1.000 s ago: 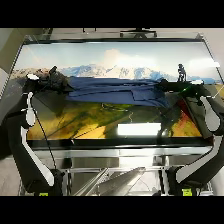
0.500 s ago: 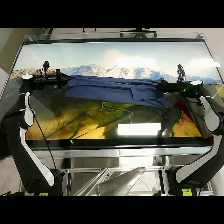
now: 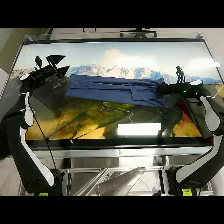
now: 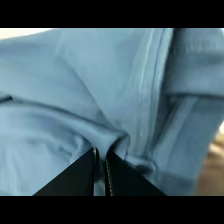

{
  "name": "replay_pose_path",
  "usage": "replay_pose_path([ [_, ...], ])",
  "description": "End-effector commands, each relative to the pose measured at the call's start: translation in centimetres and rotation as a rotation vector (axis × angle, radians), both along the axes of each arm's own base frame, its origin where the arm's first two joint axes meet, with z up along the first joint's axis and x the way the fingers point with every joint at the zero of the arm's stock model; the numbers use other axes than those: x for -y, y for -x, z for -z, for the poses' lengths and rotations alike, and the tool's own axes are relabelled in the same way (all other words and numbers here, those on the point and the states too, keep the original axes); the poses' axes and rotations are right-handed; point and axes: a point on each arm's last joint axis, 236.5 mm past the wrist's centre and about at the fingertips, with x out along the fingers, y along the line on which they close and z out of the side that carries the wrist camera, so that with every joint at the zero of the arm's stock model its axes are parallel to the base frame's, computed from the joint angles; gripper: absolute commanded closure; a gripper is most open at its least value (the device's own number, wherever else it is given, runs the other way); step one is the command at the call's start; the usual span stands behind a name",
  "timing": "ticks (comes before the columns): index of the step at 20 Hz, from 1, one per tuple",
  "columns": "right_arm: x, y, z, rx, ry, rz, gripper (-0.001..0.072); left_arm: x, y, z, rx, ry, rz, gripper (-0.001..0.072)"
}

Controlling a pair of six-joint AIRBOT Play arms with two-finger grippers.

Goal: Fold the shirts.

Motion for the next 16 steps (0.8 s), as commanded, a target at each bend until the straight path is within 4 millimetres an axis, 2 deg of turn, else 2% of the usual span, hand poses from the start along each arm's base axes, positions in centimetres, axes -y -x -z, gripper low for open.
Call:
replay_pose_path([
  [1,1.1,2.3,-1.5,-0.056,-0.001,-0.039,0.0626,-2.8,1.3,-6.7,0.281,0.124,-0.023,0.0385],
  [2,2.0,2.9,-2.7,-0.051,0.003,-0.048,0.0585,-3.2,2.6,-7.6,0.333,0.111,0.012,0.0697],
  [4,3.6,3.6,-5.1,-0.03,-0.001,-0.037,0.0198,-4.3,4.6,-9.5,0.394,0.108,0.055,0.0715],
  [5,4.5,4.1,-6.1,-0.032,-0.013,-0.021,0.0185,-4.6,5.3,-10.5,0.416,0.093,0.068,0.0717],
  [6,5.1,4.8,-7.0,-0.051,-0.039,0.002,0.0225,-4.4,5.8,-10.9,0.409,0.042,0.085,0.0717],
  [7,5.4,5.6,-7.8,-0.069,-0.062,0.001,0.0457,-3.8,6.2,-10.4,0.367,-0.057,0.114,0.0716],
  [8,5.3,6.6,-8.6,-0.088,-0.085,-0.016,0.0537,-3.0,6.8,-9.7,0.314,-0.176,0.149,0.0716],
  [9,4.9,7.5,-9.2,-0.111,-0.108,-0.032,0.0582,-2.3,7.6,-9.2,0.277,-0.29,0.184,0.0716],
  [10,4.3,8.4,-9.9,-0.133,-0.125,-0.048,0.07,-1.5,8.6,-9.1,0.254,-0.401,0.22,0.0715],
  [13,2.5,11.2,-10.3,-0.207,-0.16,-0.032,0.07,0.6,13.1,-9.1,0.184,-0.663,0.361,0.0714],
  [16,-0.6,17.3,-10.0,-0.273,-0.192,-0.051,0.07,2.8,19.0,-8.9,0.124,-0.789,0.462,0.0713],
])
